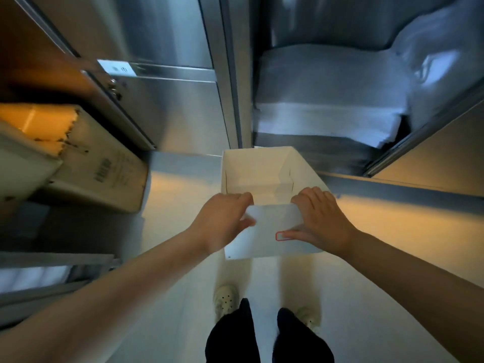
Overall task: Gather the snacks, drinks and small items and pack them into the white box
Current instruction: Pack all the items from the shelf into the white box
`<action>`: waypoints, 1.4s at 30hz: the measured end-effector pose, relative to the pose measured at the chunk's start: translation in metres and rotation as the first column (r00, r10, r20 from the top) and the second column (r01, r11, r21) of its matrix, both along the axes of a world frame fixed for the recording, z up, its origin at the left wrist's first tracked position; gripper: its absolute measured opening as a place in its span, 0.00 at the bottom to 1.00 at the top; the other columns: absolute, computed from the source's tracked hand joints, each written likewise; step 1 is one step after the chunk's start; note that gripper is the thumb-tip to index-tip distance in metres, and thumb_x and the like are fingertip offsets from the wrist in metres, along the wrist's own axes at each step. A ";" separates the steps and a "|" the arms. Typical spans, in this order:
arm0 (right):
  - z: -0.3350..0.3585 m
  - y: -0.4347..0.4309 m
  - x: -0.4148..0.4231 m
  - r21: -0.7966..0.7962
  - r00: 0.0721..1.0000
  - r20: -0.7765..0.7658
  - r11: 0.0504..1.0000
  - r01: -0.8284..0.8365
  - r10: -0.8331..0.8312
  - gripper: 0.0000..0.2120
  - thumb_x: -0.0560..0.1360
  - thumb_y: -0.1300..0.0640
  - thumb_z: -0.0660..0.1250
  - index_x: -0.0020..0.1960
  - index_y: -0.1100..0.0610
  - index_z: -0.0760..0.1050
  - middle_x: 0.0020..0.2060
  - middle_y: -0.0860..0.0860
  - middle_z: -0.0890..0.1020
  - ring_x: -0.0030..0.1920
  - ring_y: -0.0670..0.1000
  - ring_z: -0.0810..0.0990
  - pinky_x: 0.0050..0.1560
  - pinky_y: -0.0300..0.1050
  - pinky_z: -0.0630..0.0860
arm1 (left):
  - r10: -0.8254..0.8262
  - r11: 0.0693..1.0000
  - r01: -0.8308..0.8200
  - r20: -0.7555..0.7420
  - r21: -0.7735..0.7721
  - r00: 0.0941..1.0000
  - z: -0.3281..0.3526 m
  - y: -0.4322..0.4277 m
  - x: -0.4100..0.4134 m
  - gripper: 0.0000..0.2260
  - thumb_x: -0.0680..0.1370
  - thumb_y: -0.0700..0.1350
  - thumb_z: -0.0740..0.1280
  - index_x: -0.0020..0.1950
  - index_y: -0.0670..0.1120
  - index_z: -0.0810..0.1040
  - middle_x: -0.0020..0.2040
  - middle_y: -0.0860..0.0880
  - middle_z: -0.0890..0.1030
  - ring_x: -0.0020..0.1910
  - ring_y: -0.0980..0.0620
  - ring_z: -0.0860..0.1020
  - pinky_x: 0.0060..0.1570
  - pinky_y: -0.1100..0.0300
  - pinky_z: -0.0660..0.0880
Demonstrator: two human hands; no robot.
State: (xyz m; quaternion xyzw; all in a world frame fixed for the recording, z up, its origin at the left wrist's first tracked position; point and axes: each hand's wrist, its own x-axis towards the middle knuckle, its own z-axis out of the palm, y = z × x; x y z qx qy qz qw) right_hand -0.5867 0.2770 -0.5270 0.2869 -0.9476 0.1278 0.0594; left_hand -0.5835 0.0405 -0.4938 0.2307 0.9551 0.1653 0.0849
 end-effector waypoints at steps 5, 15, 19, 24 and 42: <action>0.114 -0.029 0.005 -0.040 0.986 -0.145 0.995 -0.088 0.082 0.33 0.63 0.30 0.64 0.51 0.57 0.67 0.43 0.55 0.75 0.44 0.55 0.71 0.45 0.48 0.65 | 0.039 0.999 -0.037 -0.139 0.021 0.989 0.119 -0.032 0.025 0.13 0.76 0.53 0.66 0.56 0.47 0.72 0.50 0.49 0.81 0.46 0.46 0.77 0.41 0.59 0.64; 0.236 -0.094 0.034 -0.035 0.845 -0.414 0.922 -0.386 0.338 0.35 0.64 0.26 0.59 0.51 0.58 0.67 0.41 0.54 0.76 0.41 0.55 0.71 0.42 0.46 0.65 | 0.399 0.915 -0.397 -0.286 0.065 0.871 0.243 -0.077 0.131 0.12 0.76 0.54 0.66 0.57 0.51 0.73 0.51 0.54 0.78 0.52 0.52 0.74 0.47 0.61 0.64; 0.262 -0.128 0.063 -0.016 0.738 -0.502 0.848 -0.529 0.451 0.38 0.61 0.26 0.64 0.52 0.58 0.67 0.41 0.53 0.76 0.40 0.54 0.72 0.41 0.47 0.66 | 0.521 0.839 -0.543 -0.337 0.033 0.784 0.271 -0.089 0.200 0.11 0.76 0.54 0.66 0.53 0.50 0.72 0.49 0.53 0.79 0.49 0.50 0.75 0.45 0.59 0.65; 0.289 -0.177 0.115 -0.021 0.594 -0.535 0.694 -0.720 0.600 0.34 0.64 0.29 0.62 0.51 0.58 0.67 0.39 0.53 0.76 0.38 0.55 0.75 0.41 0.46 0.65 | 0.674 0.706 -0.707 -0.357 0.051 0.647 0.298 -0.102 0.294 0.10 0.75 0.53 0.68 0.51 0.50 0.74 0.49 0.53 0.80 0.47 0.50 0.76 0.45 0.60 0.68; 0.335 -0.385 0.417 0.067 0.101 -0.592 0.174 -0.982 0.799 0.32 0.67 0.30 0.60 0.53 0.58 0.67 0.41 0.52 0.76 0.42 0.51 0.67 0.45 0.44 0.65 | 0.906 0.188 -0.982 -0.385 -0.010 0.178 0.335 -0.189 0.658 0.12 0.74 0.55 0.68 0.51 0.51 0.71 0.49 0.56 0.78 0.49 0.53 0.74 0.43 0.64 0.58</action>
